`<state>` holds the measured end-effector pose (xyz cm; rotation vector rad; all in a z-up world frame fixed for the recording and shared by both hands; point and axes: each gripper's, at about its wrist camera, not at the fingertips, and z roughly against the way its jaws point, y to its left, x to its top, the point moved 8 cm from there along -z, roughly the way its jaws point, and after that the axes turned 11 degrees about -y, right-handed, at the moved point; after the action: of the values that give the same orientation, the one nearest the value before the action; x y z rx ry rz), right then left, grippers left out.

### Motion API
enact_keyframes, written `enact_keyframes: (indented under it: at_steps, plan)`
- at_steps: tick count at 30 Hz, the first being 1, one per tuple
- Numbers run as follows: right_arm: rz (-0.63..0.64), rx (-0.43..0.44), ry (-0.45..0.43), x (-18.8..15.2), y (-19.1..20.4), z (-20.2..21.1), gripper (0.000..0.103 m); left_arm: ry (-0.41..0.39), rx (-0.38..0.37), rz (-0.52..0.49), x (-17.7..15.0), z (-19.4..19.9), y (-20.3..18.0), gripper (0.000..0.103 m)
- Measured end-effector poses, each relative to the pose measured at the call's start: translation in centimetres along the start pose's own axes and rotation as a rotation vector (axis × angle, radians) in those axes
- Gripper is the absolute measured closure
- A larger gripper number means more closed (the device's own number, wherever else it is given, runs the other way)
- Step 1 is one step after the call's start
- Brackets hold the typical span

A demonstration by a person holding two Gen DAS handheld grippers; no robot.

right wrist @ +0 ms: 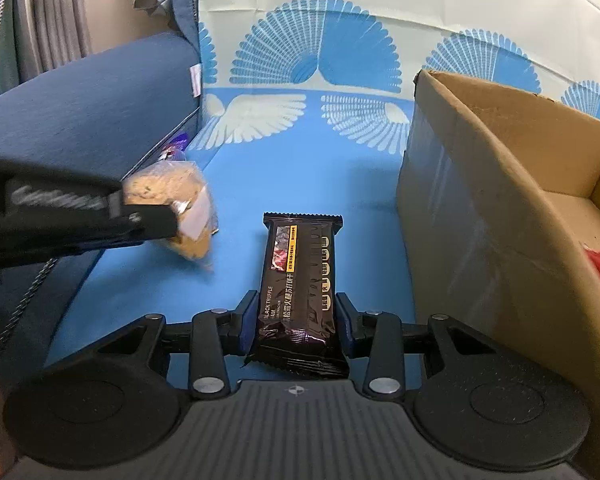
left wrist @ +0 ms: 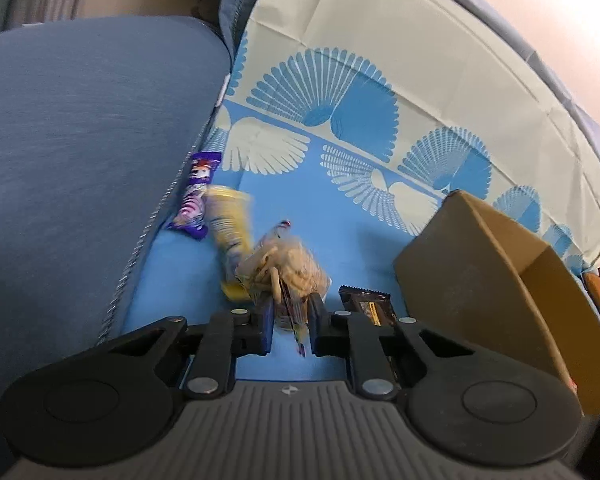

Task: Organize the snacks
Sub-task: 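Grasp the dark chocolate bar with the right gripper and lift it, then grasp the clear cookie bag with the left gripper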

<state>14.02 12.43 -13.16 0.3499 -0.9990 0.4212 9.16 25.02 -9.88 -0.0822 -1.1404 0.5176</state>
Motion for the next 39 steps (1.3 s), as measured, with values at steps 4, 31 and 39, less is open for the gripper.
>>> enact_keyframes:
  at_steps: [4, 31, 39]
  plan:
    - [0.024, 0.014, 0.029, -0.2, 0.4, 2.7, 0.062, -0.005, -0.02, 0.011, -0.7, 3.9, 0.0, 0.086]
    - [0.147, 0.149, 0.127, -8.7, 0.8, 14.5, 0.061, 0.163, 0.006, 0.02, -6.3, 9.9, 0.6, 0.027]
    - [0.159, 0.176, 0.123, -8.7, 1.0, 14.2, 0.058, 0.265, 0.048, -0.085, -8.3, 7.6, -0.4, 0.019]
